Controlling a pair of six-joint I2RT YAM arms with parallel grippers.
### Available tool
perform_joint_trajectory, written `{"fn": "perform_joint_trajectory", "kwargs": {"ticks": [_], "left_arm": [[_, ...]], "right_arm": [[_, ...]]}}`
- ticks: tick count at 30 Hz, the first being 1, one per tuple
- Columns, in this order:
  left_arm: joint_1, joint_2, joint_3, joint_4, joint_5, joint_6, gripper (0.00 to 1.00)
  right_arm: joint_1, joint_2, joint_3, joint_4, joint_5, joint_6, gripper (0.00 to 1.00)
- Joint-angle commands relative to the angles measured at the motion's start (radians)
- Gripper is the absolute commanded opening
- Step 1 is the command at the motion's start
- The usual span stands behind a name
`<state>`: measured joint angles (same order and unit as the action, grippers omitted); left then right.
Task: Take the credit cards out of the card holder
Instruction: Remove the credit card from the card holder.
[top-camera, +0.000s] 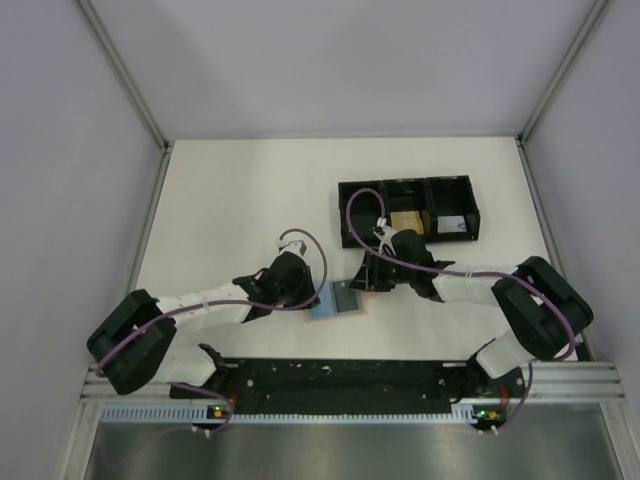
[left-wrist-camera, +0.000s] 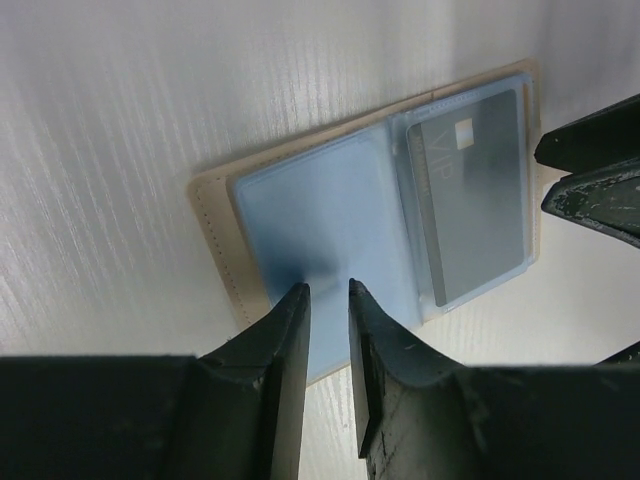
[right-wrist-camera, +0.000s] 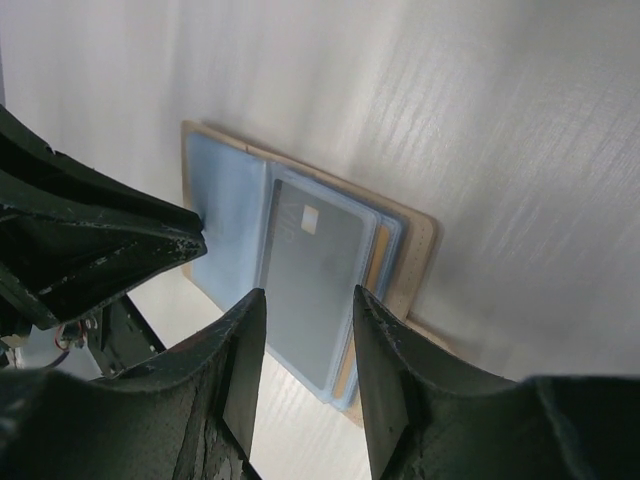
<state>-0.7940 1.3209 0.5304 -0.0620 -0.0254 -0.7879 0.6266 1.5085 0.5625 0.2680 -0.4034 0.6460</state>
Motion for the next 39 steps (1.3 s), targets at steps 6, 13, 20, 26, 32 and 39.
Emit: {"fn": "perform_joint_trajectory", "kwargs": {"ticks": [6, 13, 20, 26, 32, 39], "left_arm": [[-0.002, 0.035, 0.006, -0.038, -0.022, -0.024, 0.25], [-0.004, 0.032, 0.008, -0.030, -0.011, -0.022, 0.24], [-0.014, 0.034, 0.008, -0.018, -0.001, -0.027, 0.23], [-0.021, 0.028, 0.005, -0.016, -0.002, -0.031, 0.23], [-0.024, 0.021, 0.005, -0.019, -0.010, -0.033, 0.23], [-0.027, 0.031, 0.008, -0.022, -0.008, -0.031, 0.23]], "right_arm": [[0.013, 0.055, 0.025, 0.007, -0.035, -0.023, 0.40], [0.013, 0.055, 0.031, 0.013, -0.068, -0.016, 0.34], [0.013, 0.053, 0.020, 0.109, -0.143, 0.047, 0.31], [0.013, 0.044, 0.031, 0.123, -0.155, 0.067, 0.29], [0.015, -0.019, 0.039, -0.079, 0.015, 0.003, 0.34], [0.019, -0.045, 0.045, -0.147, 0.045, -0.028, 0.38]]}}
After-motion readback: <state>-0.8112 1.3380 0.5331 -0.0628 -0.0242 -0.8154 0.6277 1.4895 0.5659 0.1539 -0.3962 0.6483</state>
